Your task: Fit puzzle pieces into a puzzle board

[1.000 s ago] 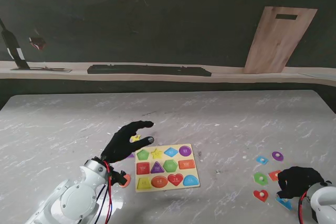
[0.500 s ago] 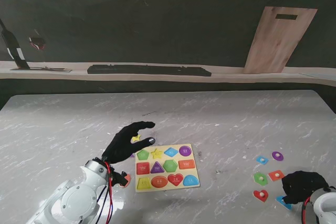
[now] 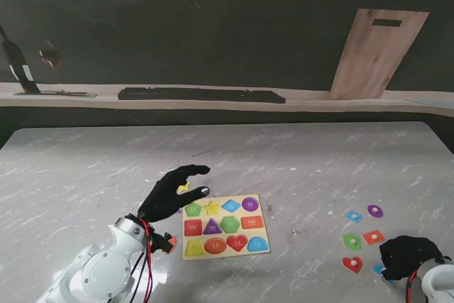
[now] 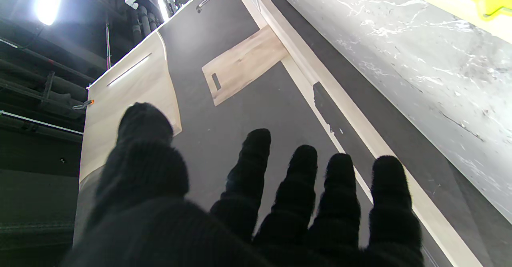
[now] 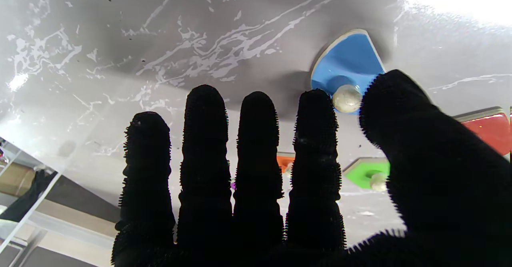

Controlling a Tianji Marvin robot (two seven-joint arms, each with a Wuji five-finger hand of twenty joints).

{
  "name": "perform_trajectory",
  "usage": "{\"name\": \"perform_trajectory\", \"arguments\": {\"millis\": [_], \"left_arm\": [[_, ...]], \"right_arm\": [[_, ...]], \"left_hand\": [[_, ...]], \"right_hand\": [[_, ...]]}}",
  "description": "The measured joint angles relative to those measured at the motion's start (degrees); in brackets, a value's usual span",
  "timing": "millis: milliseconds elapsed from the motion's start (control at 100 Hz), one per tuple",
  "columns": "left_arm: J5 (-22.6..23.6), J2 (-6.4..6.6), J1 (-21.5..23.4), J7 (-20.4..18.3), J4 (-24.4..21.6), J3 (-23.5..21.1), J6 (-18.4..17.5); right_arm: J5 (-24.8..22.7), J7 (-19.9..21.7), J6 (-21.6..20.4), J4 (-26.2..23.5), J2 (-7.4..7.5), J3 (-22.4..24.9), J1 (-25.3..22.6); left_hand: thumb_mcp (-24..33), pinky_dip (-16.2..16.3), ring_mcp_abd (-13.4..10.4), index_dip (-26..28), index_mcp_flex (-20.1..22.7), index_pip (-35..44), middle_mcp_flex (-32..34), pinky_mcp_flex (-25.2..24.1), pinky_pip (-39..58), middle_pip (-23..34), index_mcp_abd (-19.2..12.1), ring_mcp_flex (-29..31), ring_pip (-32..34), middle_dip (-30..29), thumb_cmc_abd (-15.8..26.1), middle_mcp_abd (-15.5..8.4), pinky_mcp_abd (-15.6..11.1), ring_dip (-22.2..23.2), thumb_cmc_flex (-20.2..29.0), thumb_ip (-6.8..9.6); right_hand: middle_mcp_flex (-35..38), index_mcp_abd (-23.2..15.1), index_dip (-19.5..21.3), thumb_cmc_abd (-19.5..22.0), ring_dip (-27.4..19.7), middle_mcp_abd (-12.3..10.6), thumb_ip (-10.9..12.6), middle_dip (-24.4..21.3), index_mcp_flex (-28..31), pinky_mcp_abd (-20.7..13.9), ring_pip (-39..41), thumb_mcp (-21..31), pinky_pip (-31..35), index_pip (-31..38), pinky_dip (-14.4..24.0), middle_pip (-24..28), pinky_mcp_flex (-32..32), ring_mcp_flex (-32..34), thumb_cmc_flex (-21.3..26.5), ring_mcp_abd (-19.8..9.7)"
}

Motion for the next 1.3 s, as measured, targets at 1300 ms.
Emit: {"name": "perform_trajectory", "arguments": {"millis": [1300], "left_arm": [[-0.53, -0.02, 0.17, -0.09, -0.27, -0.02, 0.45]], "right_arm": [[-0.19, -11.80, -9.30, 1.25, -0.05, 0.46, 0.52]], "left_hand": [[0.00, 0.01, 0.00, 0.00, 0.52, 0.00, 0.22, 0.02, -0.07, -0.03, 0.00, 0.00, -0.57, 0.00, 0.12, 0.00, 0.01, 0.00, 0.00, 0.00]], "right_hand": [[8.18, -1.13, -4.63, -4.59, 1.58, -0.29, -2.16, -1.28, 5.11, 0.41, 6.25, 2.88, 6.39, 6.45, 1.89, 2.52, 5.53, 6.83, 2.92, -0.02]]}}
